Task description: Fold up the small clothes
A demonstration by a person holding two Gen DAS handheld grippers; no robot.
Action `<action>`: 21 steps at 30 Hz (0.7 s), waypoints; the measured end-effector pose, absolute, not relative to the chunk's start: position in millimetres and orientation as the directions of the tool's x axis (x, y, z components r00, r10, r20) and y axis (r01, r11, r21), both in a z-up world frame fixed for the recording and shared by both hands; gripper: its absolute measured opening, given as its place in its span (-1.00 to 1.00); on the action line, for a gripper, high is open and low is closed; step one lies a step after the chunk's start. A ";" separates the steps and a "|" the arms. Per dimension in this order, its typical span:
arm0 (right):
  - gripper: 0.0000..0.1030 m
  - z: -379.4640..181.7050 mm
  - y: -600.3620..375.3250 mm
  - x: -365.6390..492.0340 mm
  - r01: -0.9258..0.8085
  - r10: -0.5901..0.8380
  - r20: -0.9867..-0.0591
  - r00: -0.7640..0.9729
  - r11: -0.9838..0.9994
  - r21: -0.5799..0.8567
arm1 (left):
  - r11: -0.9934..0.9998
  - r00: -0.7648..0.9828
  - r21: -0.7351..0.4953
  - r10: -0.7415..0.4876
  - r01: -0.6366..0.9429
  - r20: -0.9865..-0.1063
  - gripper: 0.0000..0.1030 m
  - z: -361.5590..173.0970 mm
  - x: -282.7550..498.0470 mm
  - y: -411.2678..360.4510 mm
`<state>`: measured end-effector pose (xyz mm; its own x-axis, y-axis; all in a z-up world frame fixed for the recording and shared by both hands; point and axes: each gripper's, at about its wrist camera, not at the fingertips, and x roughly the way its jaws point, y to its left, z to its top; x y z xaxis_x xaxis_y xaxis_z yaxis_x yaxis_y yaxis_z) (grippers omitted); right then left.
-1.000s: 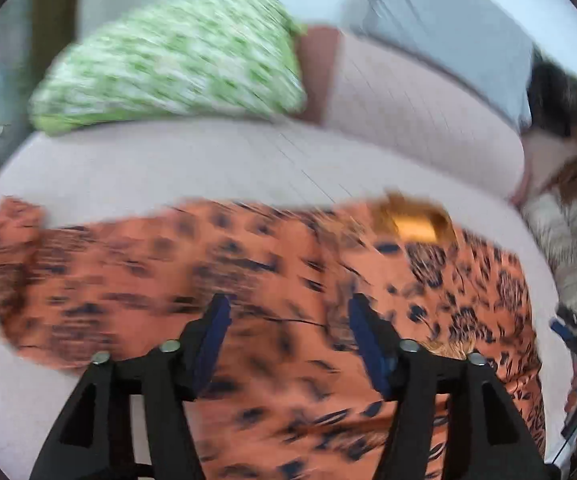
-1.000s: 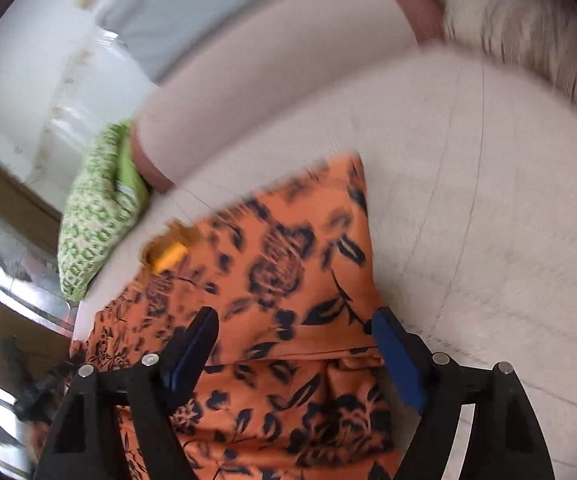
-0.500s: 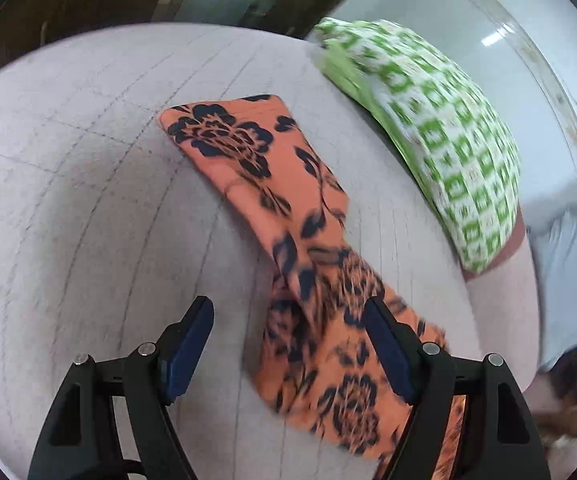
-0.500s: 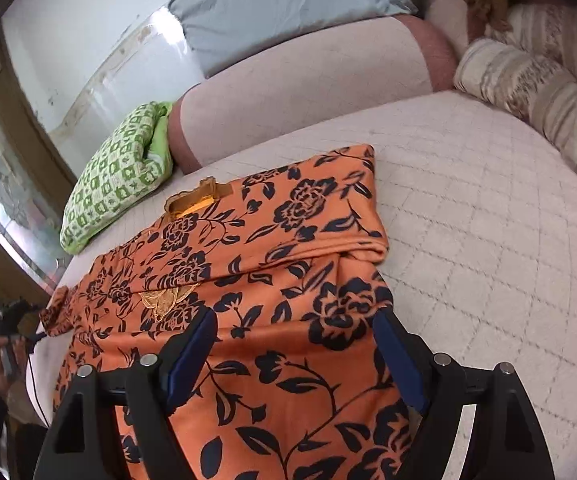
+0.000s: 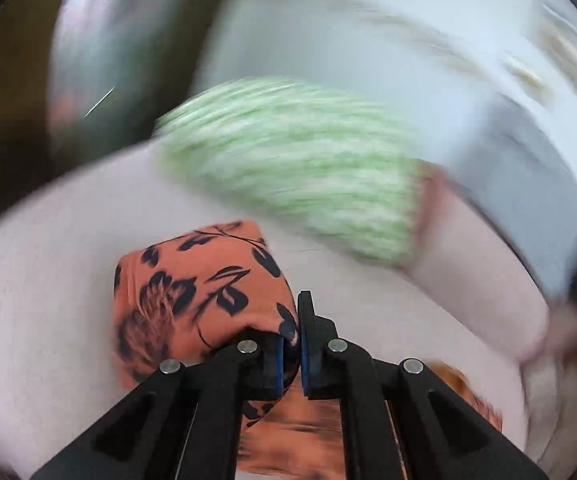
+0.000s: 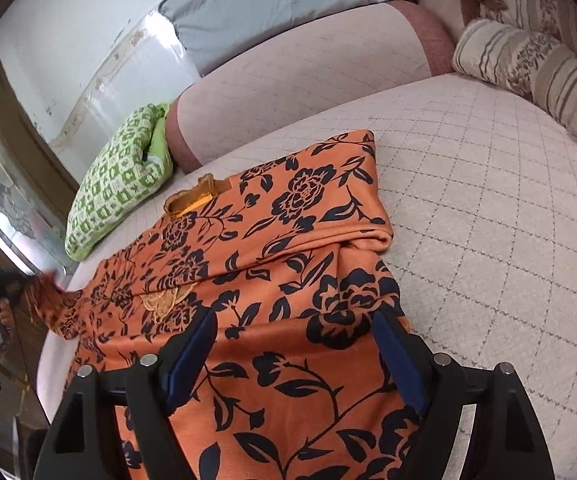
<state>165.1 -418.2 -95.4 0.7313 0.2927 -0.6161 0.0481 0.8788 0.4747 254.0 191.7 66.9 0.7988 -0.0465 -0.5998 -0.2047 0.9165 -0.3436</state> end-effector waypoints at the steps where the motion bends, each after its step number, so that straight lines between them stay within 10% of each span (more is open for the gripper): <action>1: 0.60 -94.3 -420.1 164.3 0.052 0.291 -0.611 0.736 0.876 0.479 | 0.951 0.821 -0.291 -0.085 -0.102 -0.565 -0.90 82.2 250.6 145.1; 6: 0.60 -89.9 -429.1 160.4 0.065 0.293 -0.589 0.753 0.858 0.510 | 0.957 0.777 -0.075 -0.273 0.281 -0.567 -0.80 73.6 234.2 -42.7; 9: 0.60 -92.2 -431.8 161.3 0.072 0.309 -0.591 0.745 0.844 0.532 | 0.890 0.573 -0.064 -0.344 0.451 -0.744 0.10 5.1 243.7 -114.1; 10: 0.60 -92.5 -431.4 162.0 0.071 0.313 -0.595 0.741 0.844 0.532 | 0.883 0.513 -0.056 -0.322 0.467 -0.796 0.12 -19.8 244.5 -122.7; 21: 0.60 -67.0 -402.7 174.8 -0.035 0.359 -0.570 0.739 0.866 0.499 | 0.995 0.651 0.007 -0.063 0.104 -0.757 0.50 -15.8 209.0 54.0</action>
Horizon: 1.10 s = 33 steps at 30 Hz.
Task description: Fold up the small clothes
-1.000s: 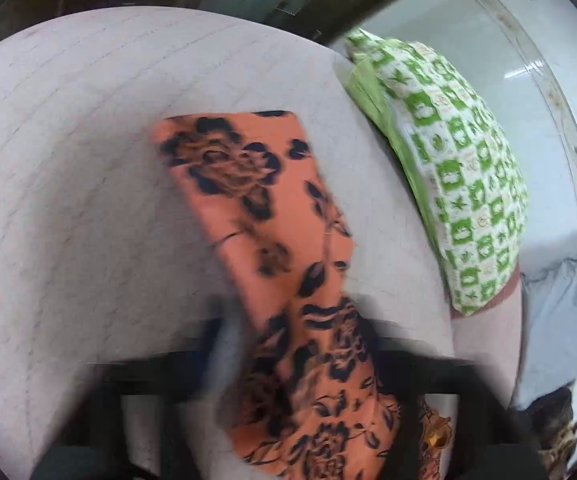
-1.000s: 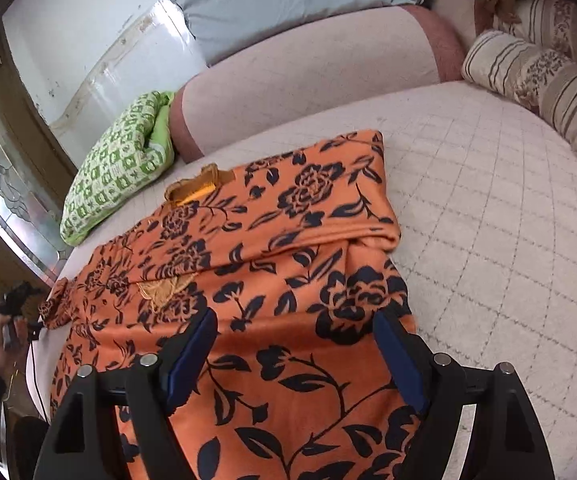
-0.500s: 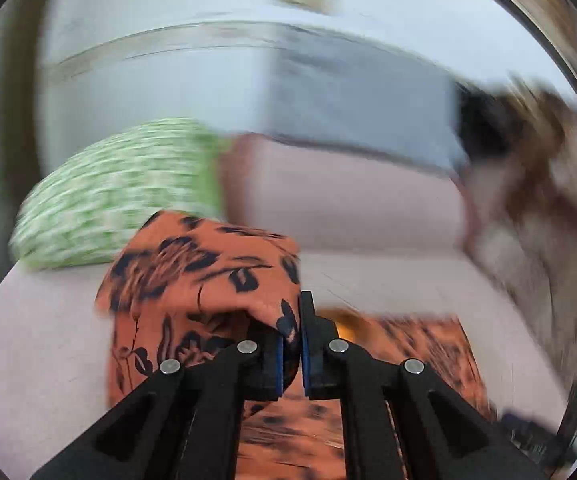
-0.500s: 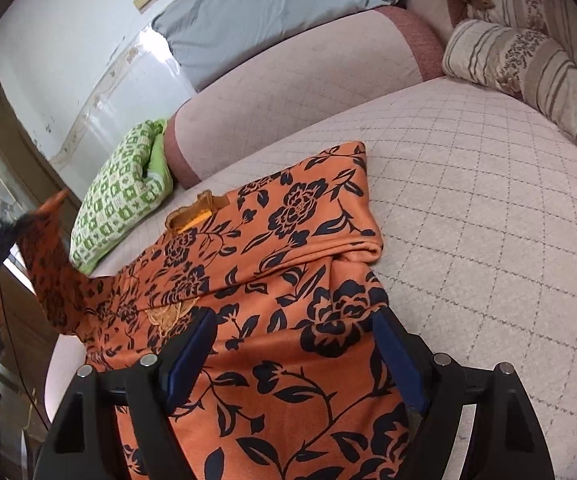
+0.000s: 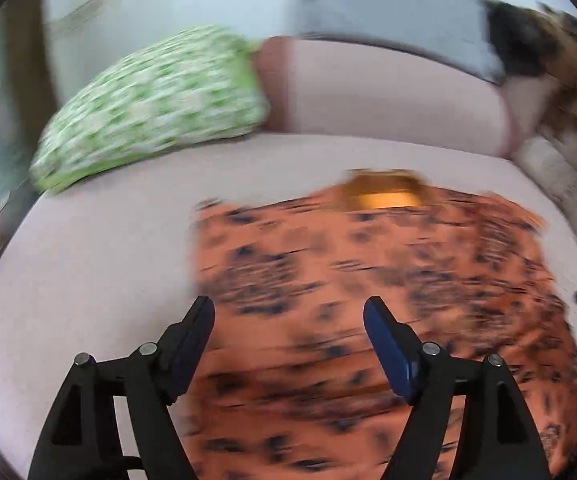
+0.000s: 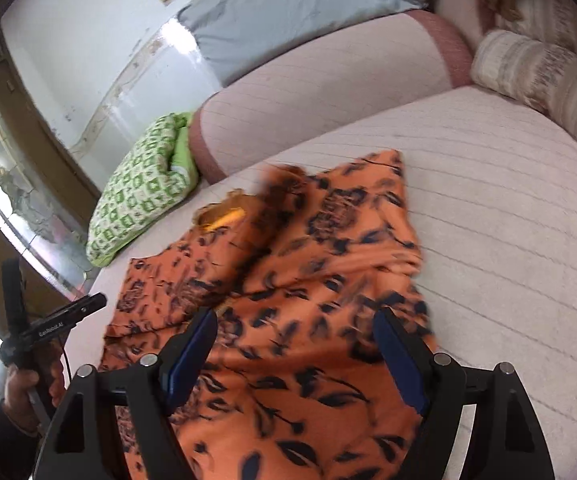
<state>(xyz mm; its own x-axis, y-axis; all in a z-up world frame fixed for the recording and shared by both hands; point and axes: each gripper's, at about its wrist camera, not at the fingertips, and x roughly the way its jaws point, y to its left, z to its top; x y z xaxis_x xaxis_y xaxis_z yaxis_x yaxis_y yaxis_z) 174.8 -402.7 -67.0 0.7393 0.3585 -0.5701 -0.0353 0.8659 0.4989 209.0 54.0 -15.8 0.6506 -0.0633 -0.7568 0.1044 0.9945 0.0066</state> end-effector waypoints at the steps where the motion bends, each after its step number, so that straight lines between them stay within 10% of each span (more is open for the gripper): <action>1: 0.60 -65.1 -399.0 183.6 -0.047 0.375 -0.565 0.735 0.859 0.509 | 0.997 0.625 -0.012 -0.060 0.080 -0.778 0.50 -21.3 210.1 68.4; 14: 0.48 -111.0 -416.5 270.7 0.191 0.510 -0.567 0.647 0.612 0.768 | 0.996 0.533 -0.010 -0.054 0.085 -0.844 0.48 -64.7 218.0 95.0; 27: 0.46 -100.5 -417.7 303.0 0.226 0.340 -0.708 0.619 0.787 0.574 | 1.000 0.500 -0.014 -0.023 0.023 -0.866 -0.38 -81.6 230.7 99.0; 28: 0.41 -106.1 -412.5 310.4 0.219 0.339 -0.737 0.584 0.809 0.545 | 1.000 0.505 -0.017 -0.024 0.019 -0.863 -0.40 -80.6 228.8 98.4; 31: -0.65 -108.6 -397.3 318.4 0.168 0.294 -0.792 0.535 0.881 0.442 | 1.000 0.515 -0.017 -0.024 0.019 -0.857 -0.46 -79.3 225.4 96.2; 33: -0.67 -106.9 -394.6 319.4 0.154 0.305 -0.795 0.524 0.884 0.441 | 0.999 0.513 -0.029 -0.035 0.020 -0.858 -0.58 -78.2 225.1 95.8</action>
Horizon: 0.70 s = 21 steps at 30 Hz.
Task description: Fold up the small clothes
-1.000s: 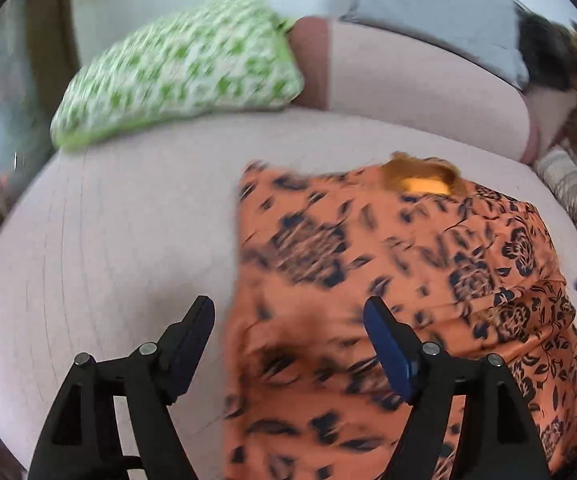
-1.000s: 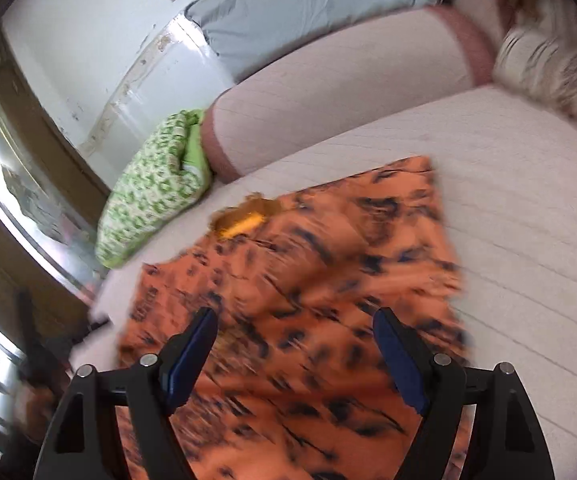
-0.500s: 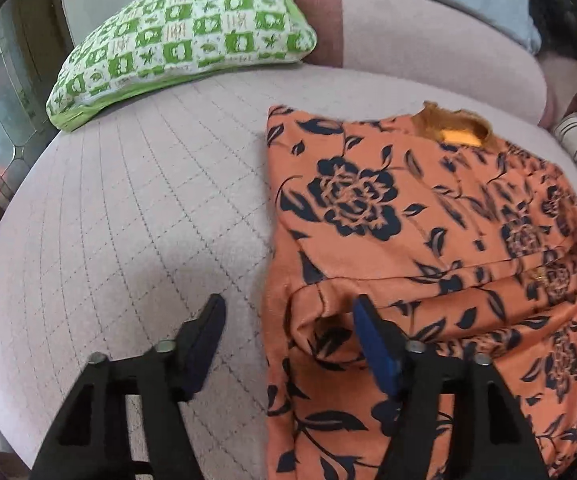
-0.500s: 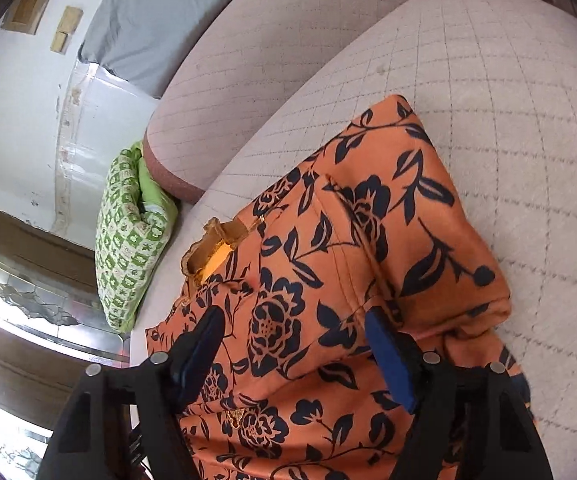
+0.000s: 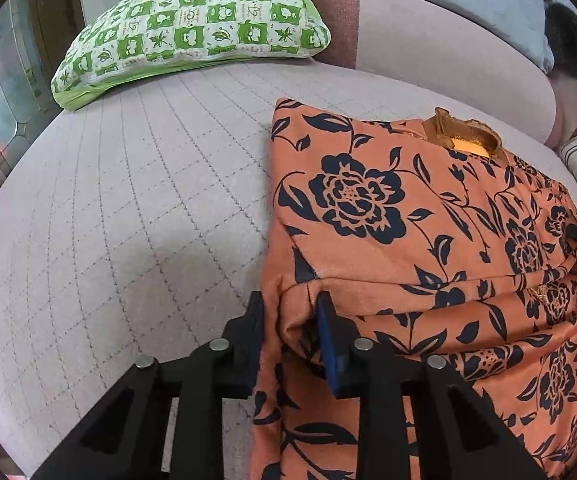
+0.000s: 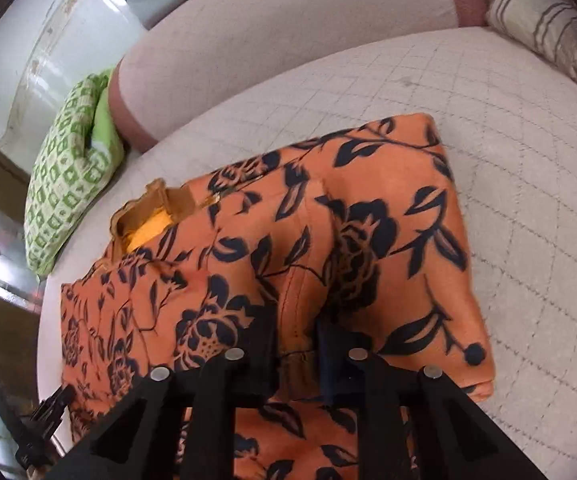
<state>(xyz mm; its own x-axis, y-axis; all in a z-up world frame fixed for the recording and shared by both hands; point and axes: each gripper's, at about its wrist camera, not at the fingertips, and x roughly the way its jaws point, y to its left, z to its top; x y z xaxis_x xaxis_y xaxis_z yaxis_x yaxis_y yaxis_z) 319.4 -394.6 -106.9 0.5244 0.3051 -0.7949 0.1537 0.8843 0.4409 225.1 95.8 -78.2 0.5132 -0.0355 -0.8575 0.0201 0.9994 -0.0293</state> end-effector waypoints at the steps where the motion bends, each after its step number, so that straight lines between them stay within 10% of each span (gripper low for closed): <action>1: -0.69 -102.6 -392.4 319.2 0.140 0.303 -0.794 0.527 0.891 0.432 | 0.999 0.515 -0.041 -0.043 0.015 -0.856 -0.61 -76.9 225.0 96.4; 10: -0.70 7.0 -364.3 296.6 -0.030 0.287 -0.612 0.737 0.918 0.395 | 0.949 0.526 -0.285 -0.174 -0.137 -0.833 -0.66 -74.2 222.3 131.7; 16: -0.49 -111.7 -383.3 302.5 0.110 0.241 -0.836 0.494 0.936 0.335 | 0.959 0.577 -0.270 -0.175 -0.082 -0.798 -0.26 -46.7 209.6 125.3; 21: 0.45 -87.7 -404.7 288.9 0.087 0.299 -0.714 0.633 0.889 0.449 | 0.962 0.643 -0.272 -0.198 -0.017 -0.740 0.22 -19.9 229.2 130.0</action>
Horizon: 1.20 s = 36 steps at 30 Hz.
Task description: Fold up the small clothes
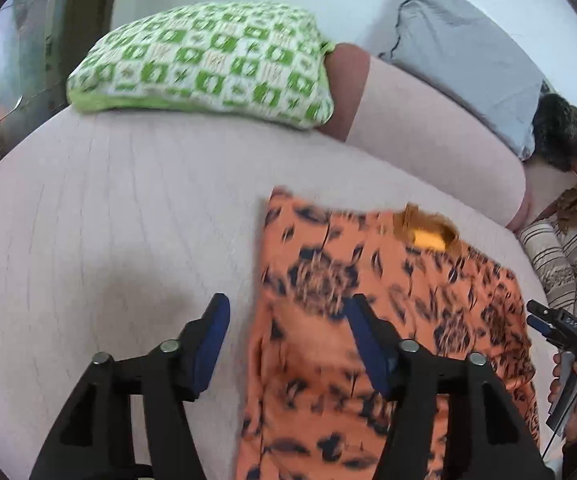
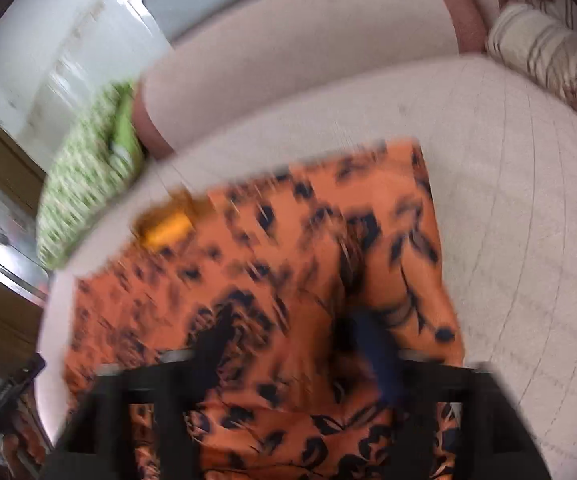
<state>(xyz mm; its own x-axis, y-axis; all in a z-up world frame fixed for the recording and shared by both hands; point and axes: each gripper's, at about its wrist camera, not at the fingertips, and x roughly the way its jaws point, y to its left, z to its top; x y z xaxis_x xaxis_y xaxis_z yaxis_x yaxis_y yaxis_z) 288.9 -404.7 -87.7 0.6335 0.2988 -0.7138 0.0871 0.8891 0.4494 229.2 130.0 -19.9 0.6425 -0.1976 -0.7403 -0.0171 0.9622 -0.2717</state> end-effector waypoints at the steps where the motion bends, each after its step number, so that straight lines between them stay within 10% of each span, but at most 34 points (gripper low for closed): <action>1: 0.45 -77.6 -407.4 291.2 0.072 0.291 -0.698 0.654 0.895 0.441 | 0.963 0.634 -0.269 -0.198 -0.015 -0.747 0.22 -21.6 242.5 130.8; 7: 0.43 -84.6 -407.1 332.9 0.069 0.310 -0.748 0.586 0.901 0.428 | 0.958 0.525 -0.283 -0.218 -0.046 -0.823 0.19 -59.5 315.0 133.8; 11: -0.27 -101.6 -404.3 342.2 0.051 0.316 -0.778 0.542 0.912 0.406 | 0.954 0.485 -0.285 -0.209 -0.089 -0.849 0.12 -75.3 342.3 134.9; 15: -0.57 -107.2 -401.7 340.1 0.032 0.290 -0.805 0.517 0.934 0.357 | 0.953 0.464 -0.287 -0.212 -0.098 -0.860 -0.75 -82.2 359.2 135.1; 19: -0.76 -97.0 -389.3 339.5 -0.030 0.280 -0.798 0.533 0.949 0.312 | 0.966 0.500 -0.248 -0.182 -0.069 -0.847 -0.87 -71.1 361.1 127.6; 26: -0.71 -42.5 -375.7 324.6 -0.046 0.163 -0.656 0.737 0.980 0.191 | 0.979 0.580 -0.185 -0.099 -0.091 -0.809 -0.97 -60.9 365.6 132.7; 30: -0.65 -118.9 -391.7 349.3 0.045 0.201 -0.808 0.553 0.962 0.270 | 0.984 0.556 -0.148 -0.071 -0.096 -0.828 -0.95 -78.5 359.1 133.4; 36: 0.10 -87.7 -399.4 318.4 0.072 0.140 -0.737 0.661 0.966 0.249 | 0.980 0.588 -0.199 -0.167 0.011 -0.791 -0.48 -47.0 320.4 117.9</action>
